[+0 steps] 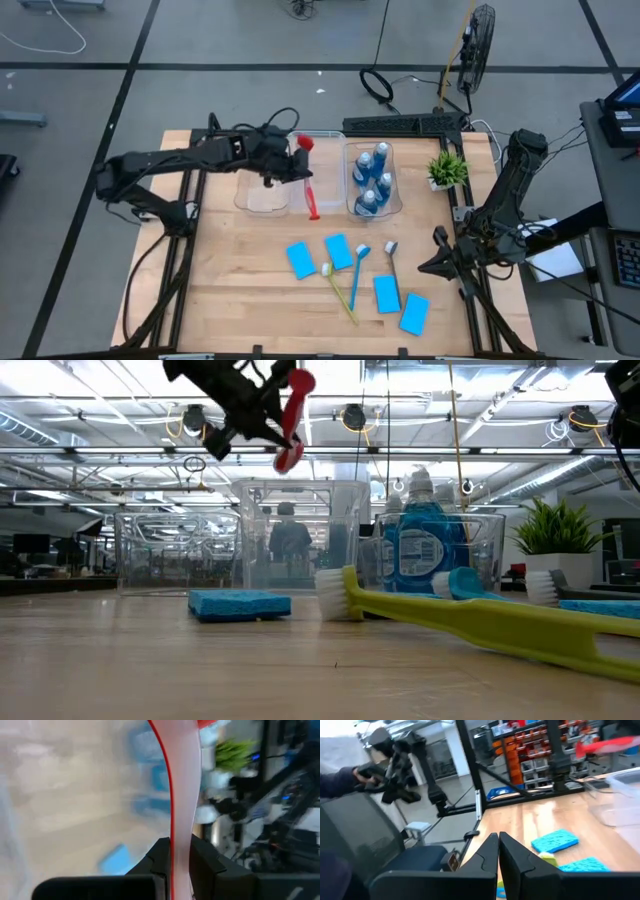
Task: Pick & Place Kitchen Sink Supplies
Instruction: Put the orange dishwashing brush into the white bin
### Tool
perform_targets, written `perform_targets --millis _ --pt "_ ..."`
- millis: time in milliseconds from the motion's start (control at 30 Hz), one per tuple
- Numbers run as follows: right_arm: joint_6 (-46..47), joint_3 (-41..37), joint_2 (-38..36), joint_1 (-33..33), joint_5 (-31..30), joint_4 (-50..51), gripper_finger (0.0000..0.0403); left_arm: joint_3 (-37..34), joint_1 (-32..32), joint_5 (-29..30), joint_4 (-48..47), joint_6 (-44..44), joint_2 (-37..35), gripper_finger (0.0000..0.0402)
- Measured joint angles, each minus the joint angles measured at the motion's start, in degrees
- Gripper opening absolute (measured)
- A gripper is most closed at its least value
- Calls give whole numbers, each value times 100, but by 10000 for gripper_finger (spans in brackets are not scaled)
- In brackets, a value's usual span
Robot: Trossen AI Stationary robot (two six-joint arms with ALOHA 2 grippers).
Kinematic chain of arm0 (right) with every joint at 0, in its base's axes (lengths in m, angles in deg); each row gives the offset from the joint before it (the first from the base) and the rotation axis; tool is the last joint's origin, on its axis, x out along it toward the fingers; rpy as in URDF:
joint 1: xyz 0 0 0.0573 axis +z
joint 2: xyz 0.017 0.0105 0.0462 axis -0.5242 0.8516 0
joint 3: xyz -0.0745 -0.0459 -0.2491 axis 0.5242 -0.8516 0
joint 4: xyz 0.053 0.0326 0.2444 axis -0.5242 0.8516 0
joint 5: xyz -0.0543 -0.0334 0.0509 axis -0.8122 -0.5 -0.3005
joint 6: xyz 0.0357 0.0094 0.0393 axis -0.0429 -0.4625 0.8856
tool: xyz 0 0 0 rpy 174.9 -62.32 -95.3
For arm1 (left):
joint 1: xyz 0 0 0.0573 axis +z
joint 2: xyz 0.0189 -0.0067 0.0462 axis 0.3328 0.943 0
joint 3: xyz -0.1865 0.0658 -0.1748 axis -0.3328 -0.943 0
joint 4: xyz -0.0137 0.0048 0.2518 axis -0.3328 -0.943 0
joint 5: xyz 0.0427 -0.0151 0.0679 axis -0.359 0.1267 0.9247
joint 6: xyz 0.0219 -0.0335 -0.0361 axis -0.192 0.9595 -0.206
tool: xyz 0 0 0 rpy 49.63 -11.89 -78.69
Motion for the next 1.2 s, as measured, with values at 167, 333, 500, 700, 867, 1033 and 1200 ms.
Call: perform_targets --millis 167,333,500,700,867,1033,1200 --pt "59 0 0 -2 -131 -2 0 0 269 -673 -70 12 239 41" --pt "61 0 0 -2 -128 2 0 -7 493 -1047 -147 117 347 41" --pt "60 0 0 -2 -127 4 0 0 672 -1254 -227 256 336 42" --pt "-68 0 1 -2 -126 4 0 0 773 -1541 -392 482 563 41" --pt "-66 0 0 -2 -117 13 0 13 791 -1959 -245 636 849 49" --pt "-67 0 0 -2 -101 12 0 -5 869 -2156 -175 789 1017 47" --pt "-68 0 2 -2 -99 16 0 0 1006 -2070 -166 897 1012 57"
